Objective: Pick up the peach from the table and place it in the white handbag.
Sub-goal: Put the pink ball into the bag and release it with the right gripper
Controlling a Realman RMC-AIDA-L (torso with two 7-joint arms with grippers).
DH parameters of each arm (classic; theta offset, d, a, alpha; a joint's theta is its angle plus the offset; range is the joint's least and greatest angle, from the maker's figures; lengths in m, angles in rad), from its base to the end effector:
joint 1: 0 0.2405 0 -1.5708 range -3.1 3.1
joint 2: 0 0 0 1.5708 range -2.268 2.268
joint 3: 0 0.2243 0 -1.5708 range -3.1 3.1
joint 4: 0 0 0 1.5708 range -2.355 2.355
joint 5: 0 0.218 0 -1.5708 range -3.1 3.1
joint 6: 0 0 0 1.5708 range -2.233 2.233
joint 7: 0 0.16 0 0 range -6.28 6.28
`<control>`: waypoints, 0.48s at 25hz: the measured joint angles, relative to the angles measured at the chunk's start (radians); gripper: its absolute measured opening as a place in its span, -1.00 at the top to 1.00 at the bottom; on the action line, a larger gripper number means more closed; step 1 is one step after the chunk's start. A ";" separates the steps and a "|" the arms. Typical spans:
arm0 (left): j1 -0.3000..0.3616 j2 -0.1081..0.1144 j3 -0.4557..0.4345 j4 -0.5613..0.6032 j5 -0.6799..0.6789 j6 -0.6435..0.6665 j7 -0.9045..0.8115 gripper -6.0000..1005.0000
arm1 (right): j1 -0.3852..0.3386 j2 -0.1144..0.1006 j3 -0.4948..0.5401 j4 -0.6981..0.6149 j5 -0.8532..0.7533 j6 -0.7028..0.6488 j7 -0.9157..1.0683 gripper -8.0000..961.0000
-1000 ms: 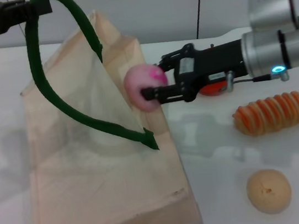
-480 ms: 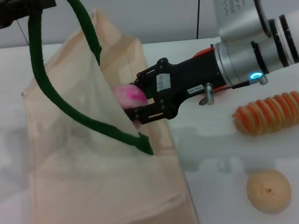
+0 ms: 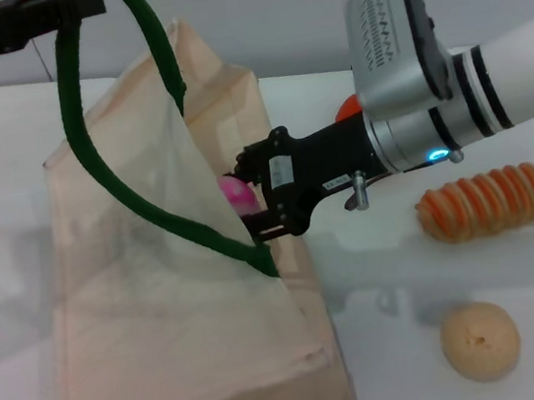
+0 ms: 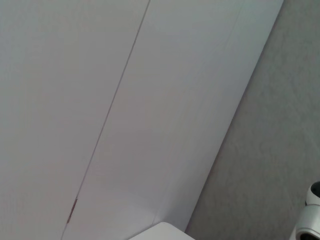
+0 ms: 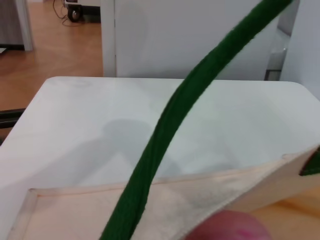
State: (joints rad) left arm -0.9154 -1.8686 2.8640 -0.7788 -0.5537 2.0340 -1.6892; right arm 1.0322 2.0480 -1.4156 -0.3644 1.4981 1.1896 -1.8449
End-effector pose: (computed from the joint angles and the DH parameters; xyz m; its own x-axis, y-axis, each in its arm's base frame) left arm -0.1939 0.3637 0.1537 0.6128 0.3934 0.6854 0.5746 -0.8172 -0.0448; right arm 0.0959 0.3762 -0.1012 0.9739 0.0362 -0.2242 0.0273 -0.9987 -0.0429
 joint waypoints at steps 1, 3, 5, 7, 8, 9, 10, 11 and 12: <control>-0.001 0.000 0.000 0.000 0.000 0.000 0.000 0.65 | 0.001 0.000 -0.016 0.000 0.015 -0.001 0.000 -0.12; -0.001 -0.001 0.000 0.000 0.000 0.000 0.000 0.64 | 0.002 0.000 -0.052 -0.002 0.048 -0.006 0.000 -0.12; -0.001 -0.001 0.000 0.000 0.000 0.000 0.000 0.64 | 0.002 -0.001 -0.086 -0.007 0.071 -0.017 0.000 -0.12; 0.000 -0.002 0.000 0.000 0.000 0.000 0.000 0.64 | 0.000 -0.001 -0.114 -0.015 0.084 -0.027 -0.001 -0.12; 0.000 -0.002 0.000 0.000 0.000 0.000 0.000 0.64 | -0.002 0.000 -0.128 -0.021 0.088 -0.029 -0.001 -0.12; 0.000 -0.003 0.000 0.000 0.000 0.000 0.000 0.64 | -0.004 0.000 -0.139 -0.024 0.089 -0.032 0.000 -0.12; 0.000 -0.003 0.000 0.000 0.000 0.000 0.000 0.64 | -0.005 0.000 -0.147 -0.028 0.090 -0.037 0.001 -0.12; 0.000 -0.003 0.000 0.000 0.000 0.001 0.000 0.64 | -0.005 0.000 -0.151 -0.030 0.090 -0.044 0.004 -0.12; 0.000 -0.003 0.000 -0.001 0.000 0.001 0.000 0.64 | -0.005 0.000 -0.153 -0.030 0.090 -0.049 0.006 -0.12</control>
State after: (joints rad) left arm -0.9156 -1.8714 2.8639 -0.7793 -0.5538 2.0351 -1.6896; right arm 1.0269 2.0481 -1.5689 -0.3939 1.5884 1.1409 -1.8388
